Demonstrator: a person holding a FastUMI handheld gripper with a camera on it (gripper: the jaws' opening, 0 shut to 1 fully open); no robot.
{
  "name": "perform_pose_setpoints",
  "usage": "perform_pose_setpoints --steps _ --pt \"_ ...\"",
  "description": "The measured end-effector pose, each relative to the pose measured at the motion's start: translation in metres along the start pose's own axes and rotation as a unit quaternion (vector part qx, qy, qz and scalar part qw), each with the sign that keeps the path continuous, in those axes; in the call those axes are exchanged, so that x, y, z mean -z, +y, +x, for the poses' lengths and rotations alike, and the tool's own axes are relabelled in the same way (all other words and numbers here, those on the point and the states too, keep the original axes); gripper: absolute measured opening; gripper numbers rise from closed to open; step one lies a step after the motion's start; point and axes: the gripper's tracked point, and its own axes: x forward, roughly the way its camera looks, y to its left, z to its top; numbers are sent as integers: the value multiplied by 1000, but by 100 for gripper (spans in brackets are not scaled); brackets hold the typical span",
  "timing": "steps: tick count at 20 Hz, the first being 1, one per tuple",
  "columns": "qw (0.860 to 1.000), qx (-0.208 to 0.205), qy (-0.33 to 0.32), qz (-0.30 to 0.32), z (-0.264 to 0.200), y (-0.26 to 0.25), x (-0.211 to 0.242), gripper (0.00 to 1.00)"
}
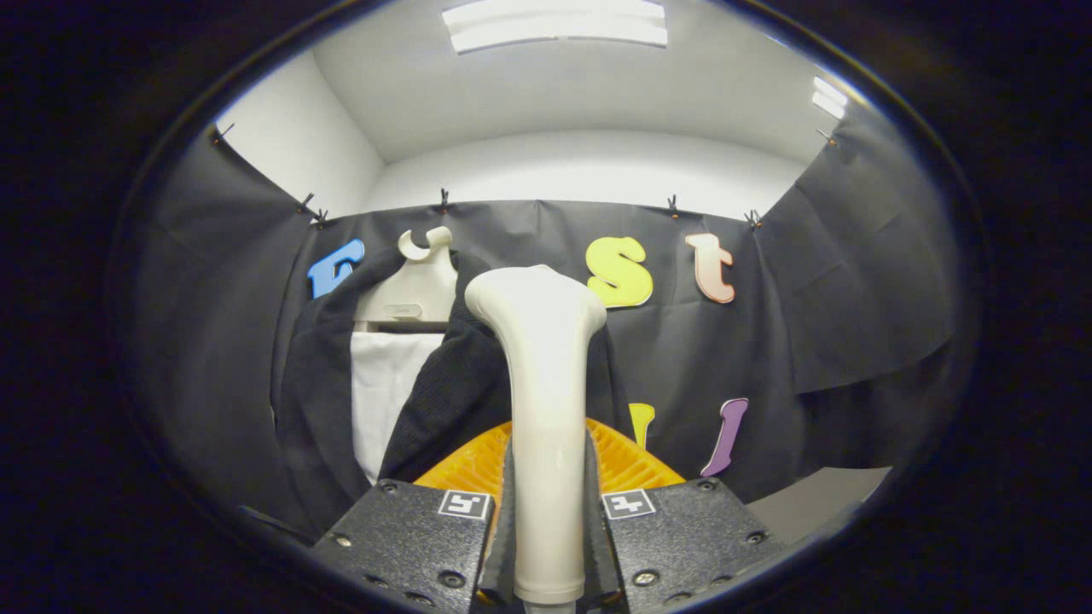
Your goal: Iron the clothes twice with a garment steamer, once on the left side and once on the right side.
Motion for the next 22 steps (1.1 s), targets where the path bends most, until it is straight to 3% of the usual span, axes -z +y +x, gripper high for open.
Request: perform_pose_setpoints --steps 10,22 --pt "1000 4 15 -19 -2 2 38 34" --pt "997 -15 72 -37 -48 4 100 35"
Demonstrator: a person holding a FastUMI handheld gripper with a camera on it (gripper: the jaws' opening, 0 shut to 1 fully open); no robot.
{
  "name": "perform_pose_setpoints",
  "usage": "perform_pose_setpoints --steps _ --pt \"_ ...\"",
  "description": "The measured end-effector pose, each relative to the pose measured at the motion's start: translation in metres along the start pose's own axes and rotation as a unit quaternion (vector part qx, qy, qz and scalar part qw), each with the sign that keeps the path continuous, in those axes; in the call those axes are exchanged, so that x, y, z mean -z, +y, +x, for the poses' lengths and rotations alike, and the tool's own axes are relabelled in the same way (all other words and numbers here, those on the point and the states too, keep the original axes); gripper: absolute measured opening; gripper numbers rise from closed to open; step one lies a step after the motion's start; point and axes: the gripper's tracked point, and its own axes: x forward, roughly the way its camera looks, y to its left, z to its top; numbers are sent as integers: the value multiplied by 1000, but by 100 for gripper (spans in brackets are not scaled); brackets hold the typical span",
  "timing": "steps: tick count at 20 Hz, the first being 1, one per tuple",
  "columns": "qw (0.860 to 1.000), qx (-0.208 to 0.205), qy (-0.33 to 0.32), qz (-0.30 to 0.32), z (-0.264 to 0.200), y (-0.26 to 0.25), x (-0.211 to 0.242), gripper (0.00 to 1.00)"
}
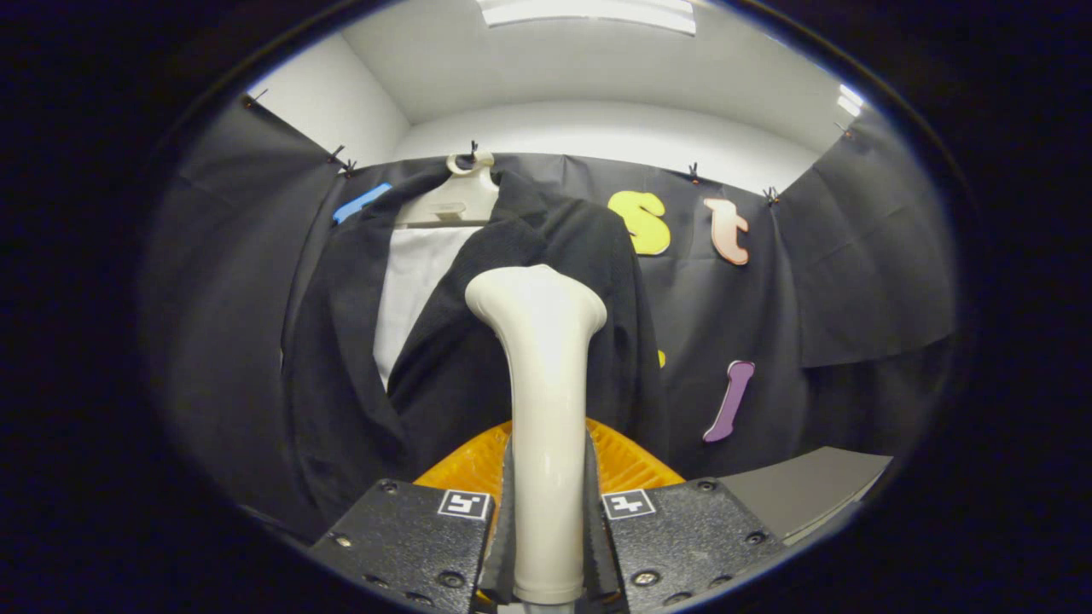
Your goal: Iron the clothes twice with a garment steamer, once on the left side and once on the right side.
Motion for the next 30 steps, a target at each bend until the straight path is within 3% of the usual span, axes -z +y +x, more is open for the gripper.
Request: perform_pose_setpoints --steps 16,30 --pt "996 19 84 -28 -43 -4 76 34" --pt "986 12 161 -42 -86 7 142 35"
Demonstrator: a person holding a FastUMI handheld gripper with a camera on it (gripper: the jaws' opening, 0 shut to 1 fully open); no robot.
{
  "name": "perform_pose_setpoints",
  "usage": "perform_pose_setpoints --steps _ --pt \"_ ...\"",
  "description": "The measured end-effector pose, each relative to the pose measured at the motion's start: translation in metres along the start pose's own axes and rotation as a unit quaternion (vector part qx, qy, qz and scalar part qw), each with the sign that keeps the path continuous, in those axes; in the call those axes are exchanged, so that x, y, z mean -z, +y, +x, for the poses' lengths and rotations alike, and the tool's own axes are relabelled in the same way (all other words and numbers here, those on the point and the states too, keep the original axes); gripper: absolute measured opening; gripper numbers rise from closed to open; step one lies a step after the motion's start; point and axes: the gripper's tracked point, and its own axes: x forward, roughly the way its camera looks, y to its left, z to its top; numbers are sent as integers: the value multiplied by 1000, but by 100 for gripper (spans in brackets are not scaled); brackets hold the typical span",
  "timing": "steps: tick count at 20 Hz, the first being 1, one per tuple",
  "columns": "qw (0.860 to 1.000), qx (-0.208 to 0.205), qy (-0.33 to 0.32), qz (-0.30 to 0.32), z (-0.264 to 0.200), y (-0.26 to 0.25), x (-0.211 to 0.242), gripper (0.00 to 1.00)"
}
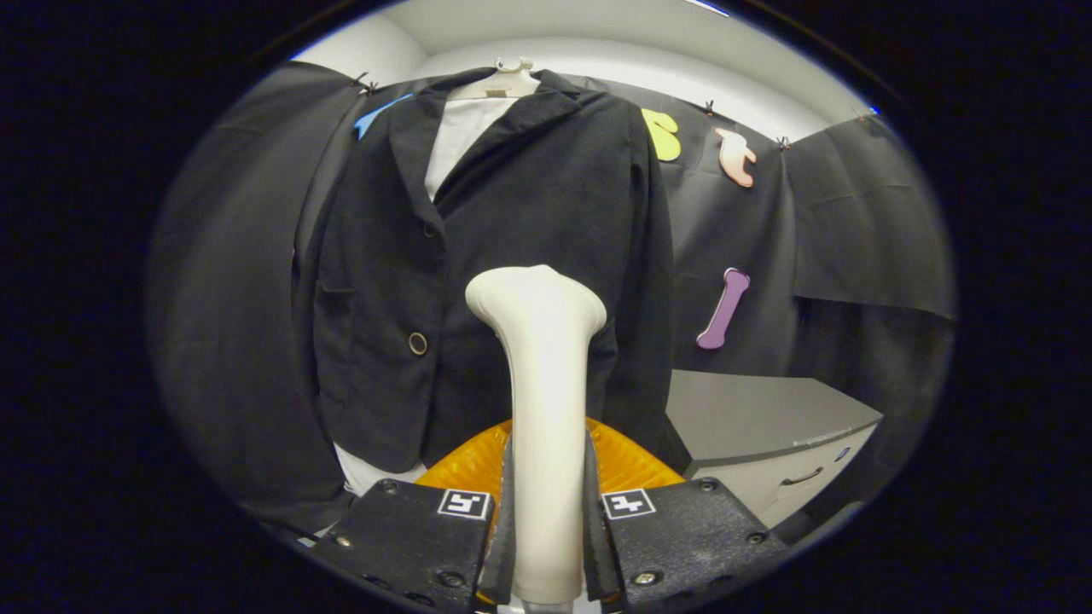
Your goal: Iron the clothes twice with a garment steamer, once on the left side and once on the right side.
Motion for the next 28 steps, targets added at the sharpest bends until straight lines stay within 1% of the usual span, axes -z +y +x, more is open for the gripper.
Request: perform_pose_setpoints --steps 8,11,14,19,22,28 --pt "999 -4 36 -24 -10 13 41 35" --pt "998 -11 57 -29 -9 18 59 35" --pt "996 -9 78 -36 -7 17 77 35" --pt "992 -10 120 -41 -9 21 115 35" --pt "988 -19 143 -47 -9 28 132 35" --pt "982 -17 183 -49 -13 30 166 35"
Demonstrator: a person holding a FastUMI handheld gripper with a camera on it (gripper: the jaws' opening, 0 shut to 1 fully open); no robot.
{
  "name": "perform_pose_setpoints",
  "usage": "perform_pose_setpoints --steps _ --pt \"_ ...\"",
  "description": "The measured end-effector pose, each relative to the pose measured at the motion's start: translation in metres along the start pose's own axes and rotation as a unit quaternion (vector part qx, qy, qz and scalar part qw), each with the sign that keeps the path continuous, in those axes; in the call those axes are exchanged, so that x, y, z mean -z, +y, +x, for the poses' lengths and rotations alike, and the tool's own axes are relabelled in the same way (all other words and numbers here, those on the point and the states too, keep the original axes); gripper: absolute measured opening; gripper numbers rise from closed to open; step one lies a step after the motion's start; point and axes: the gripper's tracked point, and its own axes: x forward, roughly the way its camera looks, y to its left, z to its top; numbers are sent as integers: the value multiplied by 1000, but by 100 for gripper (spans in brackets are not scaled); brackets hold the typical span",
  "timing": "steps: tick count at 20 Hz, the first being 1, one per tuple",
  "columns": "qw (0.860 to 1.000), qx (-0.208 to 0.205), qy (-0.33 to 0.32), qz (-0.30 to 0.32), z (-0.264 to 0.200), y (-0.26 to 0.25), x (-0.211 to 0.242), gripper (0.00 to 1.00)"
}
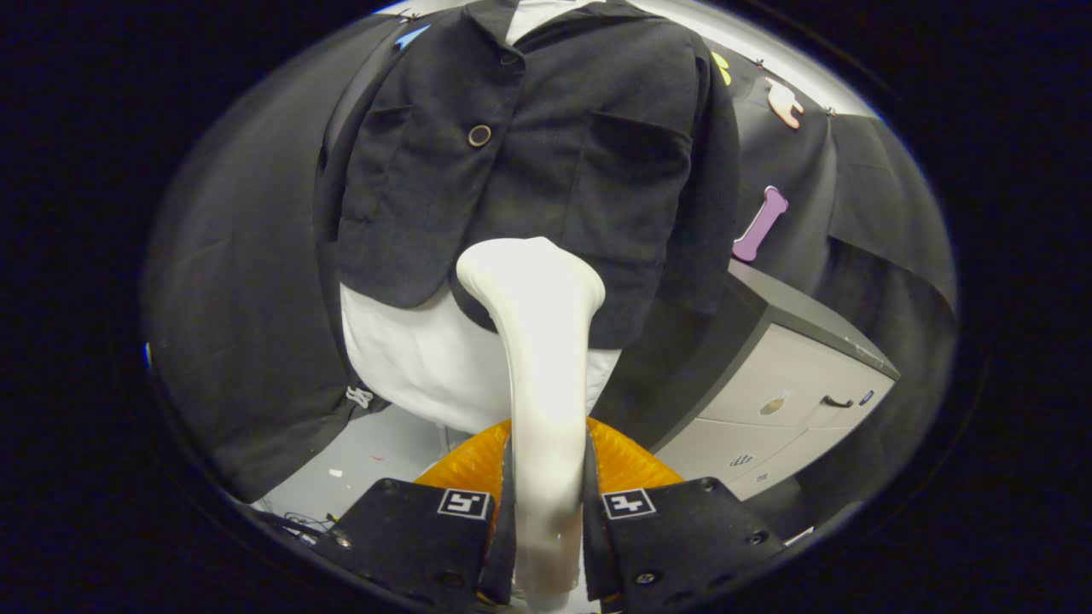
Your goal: Iron the clothes twice with a garment steamer, once on the left side and once on the right side.
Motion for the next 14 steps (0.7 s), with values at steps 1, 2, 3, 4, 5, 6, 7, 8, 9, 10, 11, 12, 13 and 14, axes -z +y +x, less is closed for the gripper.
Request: perform_pose_setpoints --steps 1,2,3,4,5,6,7,8,9,10,11,12,13,14 --pt "1000 -2 9 4 0 2 5 35" --pt "1000 -11 17 17 0 5 12 35" --pt "999 -15 22 28 -1 6 17 35" --pt "999 -16 24 33 -4 5 18 35" --pt "999 -17 18 39 -9 5 16 35" --pt "999 -19 8 43 -14 5 10 35" --pt "999 -21 -6 47 -19 6 2 35" --pt "998 -24 -21 50 -27 6 -9 35" --pt "998 -27 -37 54 -37 7 -21 35" --pt "996 -31 -55 59 -49 8 -35 35" --pt "995 -35 -76 62 -60 9 -50 35" --pt "993 -38 -97 64 -71 9 -66 35" --pt "990 -43 -119 69 -82 10 -82 35" --pt "986 -50 -141 75 -94 11 -101 35"
